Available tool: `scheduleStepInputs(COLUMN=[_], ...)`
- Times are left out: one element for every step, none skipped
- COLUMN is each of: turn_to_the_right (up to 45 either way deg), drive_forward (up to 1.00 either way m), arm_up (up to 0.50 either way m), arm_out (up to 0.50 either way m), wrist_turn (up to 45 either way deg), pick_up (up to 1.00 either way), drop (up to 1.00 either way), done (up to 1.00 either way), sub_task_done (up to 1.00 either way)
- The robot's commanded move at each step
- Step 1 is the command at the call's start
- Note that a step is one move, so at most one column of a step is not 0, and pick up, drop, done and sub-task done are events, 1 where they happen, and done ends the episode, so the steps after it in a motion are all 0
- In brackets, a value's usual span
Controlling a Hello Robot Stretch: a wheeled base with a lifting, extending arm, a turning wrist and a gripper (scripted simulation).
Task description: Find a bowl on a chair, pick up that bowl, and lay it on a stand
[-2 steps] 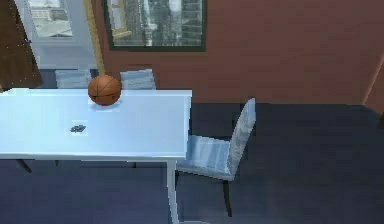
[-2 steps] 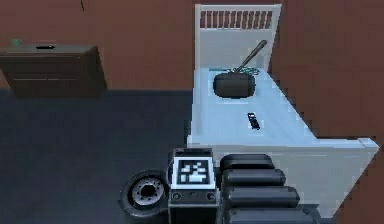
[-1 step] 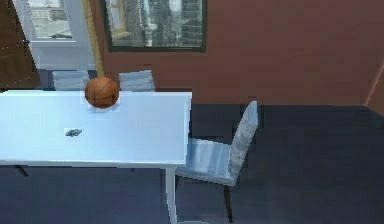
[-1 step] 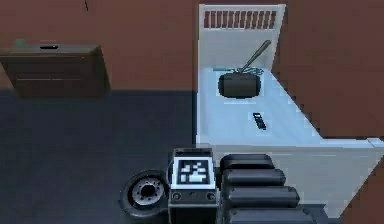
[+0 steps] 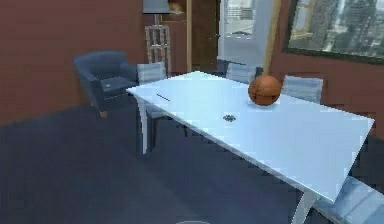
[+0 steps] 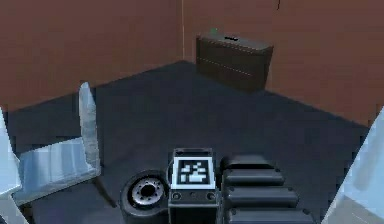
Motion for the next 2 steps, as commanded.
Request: scheduleStepInputs(turn_to_the_right=[-39.0,0.0], drive_forward=[0.00,0.60], arm_up=[0.00,0.00], arm_out=[0.00,0.00], wrist_turn=[0.0,0.0], pick_up=[0.00,0.00], drop=[0.00,0.00], done=[0.00,0.00], sub_task_done=[0.00,0.00])
